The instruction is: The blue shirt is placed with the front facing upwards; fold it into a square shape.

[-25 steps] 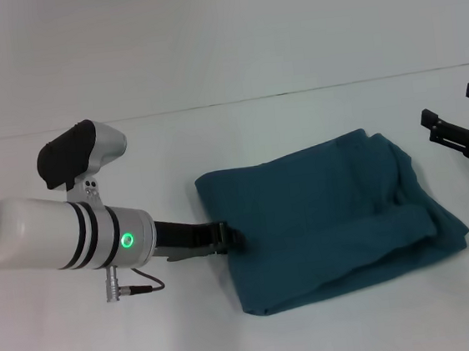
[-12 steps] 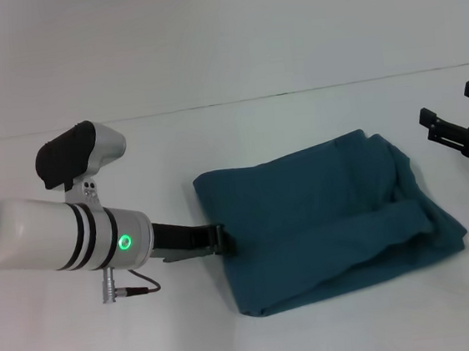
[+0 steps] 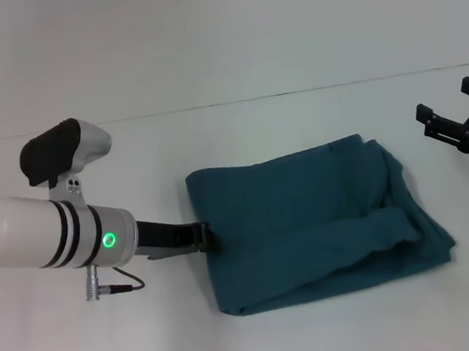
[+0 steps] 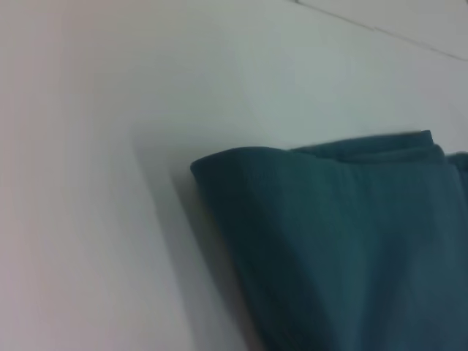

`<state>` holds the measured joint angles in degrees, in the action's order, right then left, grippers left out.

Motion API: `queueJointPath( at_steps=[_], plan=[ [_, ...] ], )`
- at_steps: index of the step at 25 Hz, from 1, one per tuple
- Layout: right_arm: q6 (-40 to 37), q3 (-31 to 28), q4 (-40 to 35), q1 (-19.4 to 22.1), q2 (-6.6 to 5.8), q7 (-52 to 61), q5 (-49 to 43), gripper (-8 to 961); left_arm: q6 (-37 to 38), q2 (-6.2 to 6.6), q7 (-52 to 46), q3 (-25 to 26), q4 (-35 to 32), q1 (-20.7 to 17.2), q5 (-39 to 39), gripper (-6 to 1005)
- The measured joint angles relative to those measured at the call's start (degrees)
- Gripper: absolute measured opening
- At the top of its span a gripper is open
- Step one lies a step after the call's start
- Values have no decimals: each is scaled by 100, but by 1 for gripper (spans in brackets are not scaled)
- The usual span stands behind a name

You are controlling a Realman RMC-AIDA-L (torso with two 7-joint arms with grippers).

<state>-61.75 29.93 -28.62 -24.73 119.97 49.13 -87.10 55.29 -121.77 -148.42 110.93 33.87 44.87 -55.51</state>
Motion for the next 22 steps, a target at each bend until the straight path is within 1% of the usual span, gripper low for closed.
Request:
queueJointPath(
  at_steps=[7, 11, 17, 22],
  plan=[
    [84, -2, 52, -56, 0, -7, 0, 945, 0, -11, -52, 54, 383, -221, 165, 54],
    [158, 6, 57, -103, 0, -9, 0, 944, 36, 28, -66, 170, 468, -356, 166, 55],
    [232, 25, 124, -183, -3, -27, 0, 944, 159, -8, -106, 269, 973, -769, 166, 56],
    [279, 32, 245, -272, 0, -178, 0, 944, 201, 13, -142, 284, 1202, -995, 165, 57]
  ],
)
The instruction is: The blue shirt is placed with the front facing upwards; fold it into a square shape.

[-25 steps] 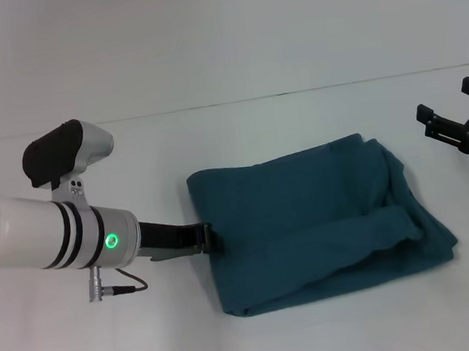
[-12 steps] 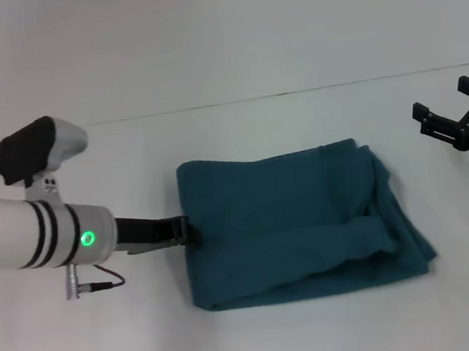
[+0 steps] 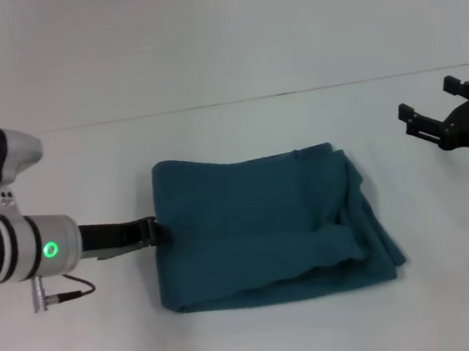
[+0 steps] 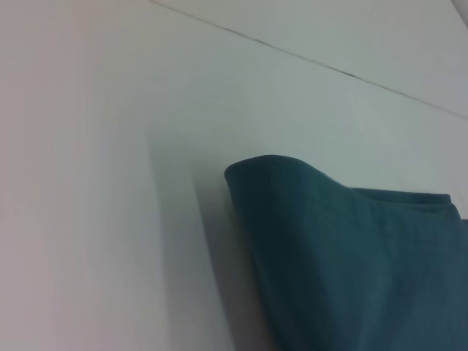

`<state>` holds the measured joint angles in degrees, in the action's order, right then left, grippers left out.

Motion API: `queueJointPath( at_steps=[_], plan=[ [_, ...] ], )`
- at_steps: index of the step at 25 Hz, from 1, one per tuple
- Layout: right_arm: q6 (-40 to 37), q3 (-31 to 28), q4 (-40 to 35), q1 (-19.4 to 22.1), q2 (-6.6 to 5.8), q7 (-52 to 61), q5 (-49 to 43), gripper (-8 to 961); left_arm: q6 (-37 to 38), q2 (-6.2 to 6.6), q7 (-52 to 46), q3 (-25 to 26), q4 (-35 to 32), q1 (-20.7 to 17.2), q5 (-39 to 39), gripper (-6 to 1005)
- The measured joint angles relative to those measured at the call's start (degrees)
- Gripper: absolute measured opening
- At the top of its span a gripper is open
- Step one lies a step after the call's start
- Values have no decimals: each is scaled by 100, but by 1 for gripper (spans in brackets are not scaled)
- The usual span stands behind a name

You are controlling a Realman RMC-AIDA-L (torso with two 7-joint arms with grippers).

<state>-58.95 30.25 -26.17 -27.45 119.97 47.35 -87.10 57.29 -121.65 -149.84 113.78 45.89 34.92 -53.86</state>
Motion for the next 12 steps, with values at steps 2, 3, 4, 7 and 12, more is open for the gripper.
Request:
queueJointPath(
  at_steps=[2, 3, 4, 7, 12],
  plan=[
    [9, -9, 68, -42, -3, -35, 0, 944, 16, 8, -1, 21, 110, -80, -1, 57],
    [11, -9, 89, -55, -3, -44, 0, 944, 21, 17, -1, 32, 167, -117, -1, 57],
    [13, -8, 102, -65, -2, -48, 0, 944, 22, 29, -1, 45, 216, -147, 3, 58],
    [13, 5, 141, -104, 4, -49, 0, 944, 29, 84, -2, 103, 259, -202, 44, 58],
    [32, 8, 270, -189, 4, -50, 0, 945, 35, 178, 10, 204, 273, -301, 68, 59]
  ],
)
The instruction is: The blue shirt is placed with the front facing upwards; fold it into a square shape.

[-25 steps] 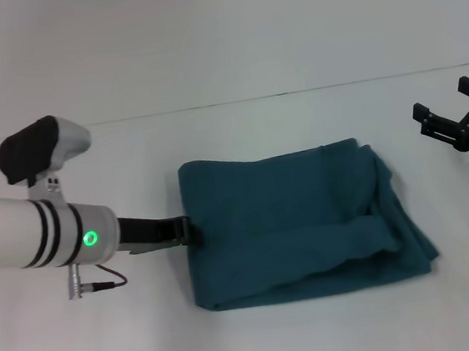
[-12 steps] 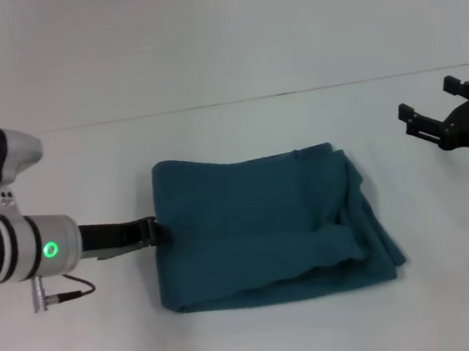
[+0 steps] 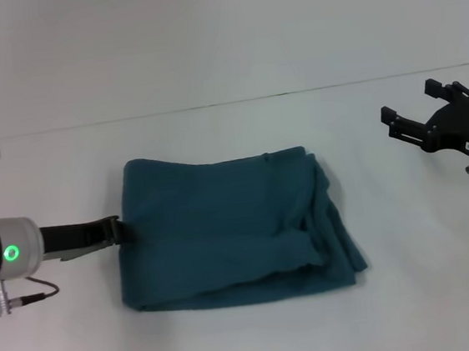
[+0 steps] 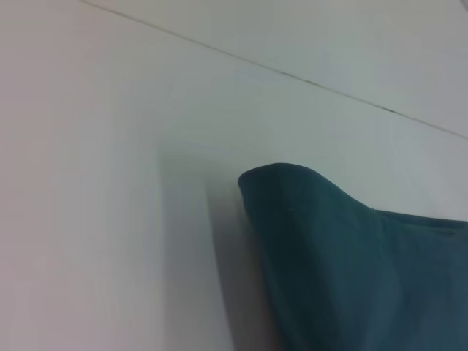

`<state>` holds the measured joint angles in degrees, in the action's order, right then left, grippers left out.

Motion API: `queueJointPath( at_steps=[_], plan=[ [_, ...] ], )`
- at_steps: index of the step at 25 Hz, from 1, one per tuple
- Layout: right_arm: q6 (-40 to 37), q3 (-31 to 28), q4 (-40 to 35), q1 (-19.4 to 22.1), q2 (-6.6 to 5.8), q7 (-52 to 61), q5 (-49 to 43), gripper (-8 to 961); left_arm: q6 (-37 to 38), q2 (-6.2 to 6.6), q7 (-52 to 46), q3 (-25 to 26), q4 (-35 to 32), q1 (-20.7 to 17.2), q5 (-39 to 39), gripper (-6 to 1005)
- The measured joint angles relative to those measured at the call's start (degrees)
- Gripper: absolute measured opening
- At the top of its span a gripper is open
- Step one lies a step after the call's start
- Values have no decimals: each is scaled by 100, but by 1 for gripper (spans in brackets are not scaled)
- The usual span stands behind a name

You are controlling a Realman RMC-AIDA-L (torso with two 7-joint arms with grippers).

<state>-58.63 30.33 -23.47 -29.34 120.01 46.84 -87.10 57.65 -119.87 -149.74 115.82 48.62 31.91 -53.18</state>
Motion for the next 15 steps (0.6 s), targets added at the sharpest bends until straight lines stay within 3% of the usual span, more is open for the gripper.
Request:
queueJointPath(
  at_steps=[15],
  plan=[
    [111, 18, 189, -219, 3, -9, -34, 945, 20, -24, 174, 226, 365, -408, 4, 62]
  ],
)
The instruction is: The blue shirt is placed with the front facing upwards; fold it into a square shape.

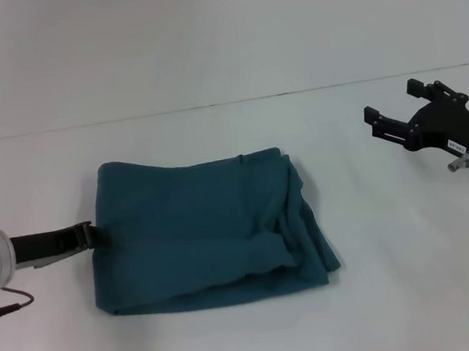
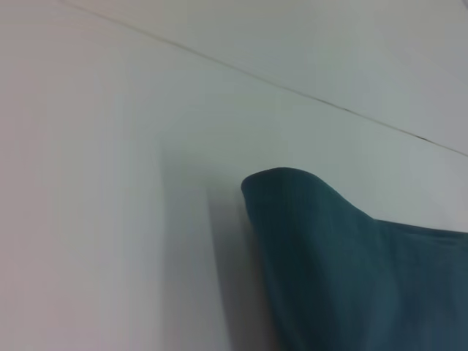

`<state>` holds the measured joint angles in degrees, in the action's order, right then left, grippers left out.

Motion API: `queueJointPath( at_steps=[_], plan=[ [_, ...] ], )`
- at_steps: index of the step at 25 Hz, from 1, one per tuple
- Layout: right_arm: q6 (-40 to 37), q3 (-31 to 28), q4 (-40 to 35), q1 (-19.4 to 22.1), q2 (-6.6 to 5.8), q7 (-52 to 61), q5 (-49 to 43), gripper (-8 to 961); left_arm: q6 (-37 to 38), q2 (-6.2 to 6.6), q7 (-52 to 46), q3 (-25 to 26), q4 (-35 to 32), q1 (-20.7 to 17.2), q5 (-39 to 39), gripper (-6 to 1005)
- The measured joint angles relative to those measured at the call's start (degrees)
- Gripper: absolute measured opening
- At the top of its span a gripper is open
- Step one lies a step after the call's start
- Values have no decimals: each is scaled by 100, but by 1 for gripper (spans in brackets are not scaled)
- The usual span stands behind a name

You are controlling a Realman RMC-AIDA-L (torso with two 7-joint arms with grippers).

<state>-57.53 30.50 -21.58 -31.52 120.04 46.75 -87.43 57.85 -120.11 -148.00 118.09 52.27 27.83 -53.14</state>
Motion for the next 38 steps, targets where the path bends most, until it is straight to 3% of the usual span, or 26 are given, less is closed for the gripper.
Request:
queueJointPath(
  at_steps=[8, 16, 22, 28, 33, 38],
  plan=[
    [1, -1, 13, -10, -6, 1, 19, 945, 109, -27, 314, 91, -5, 28, -41, 64],
    [-1, -1, 13, -20, -2, -44, 25, 945, 115, -133, 367, 257, 97, -7, -50, 167],
    [-4, -1, 18, -51, 2, -10, 14, 945, 72, -287, 897, 775, 354, -82, -49, 356],
    [-2, 106, 26, -117, -14, 71, -13, 945, 89, -384, 1394, 823, 587, -24, -278, 620],
    [178, 989, -189, -198, -50, 787, -146, 945, 68, -415, 2307, 679, 332, -13, -1093, 793],
    [114, 1732, -709, -211, -52, 1675, -467, 945, 106, -404, 3087, 722, 257, -160, -1960, 876]
  ],
)
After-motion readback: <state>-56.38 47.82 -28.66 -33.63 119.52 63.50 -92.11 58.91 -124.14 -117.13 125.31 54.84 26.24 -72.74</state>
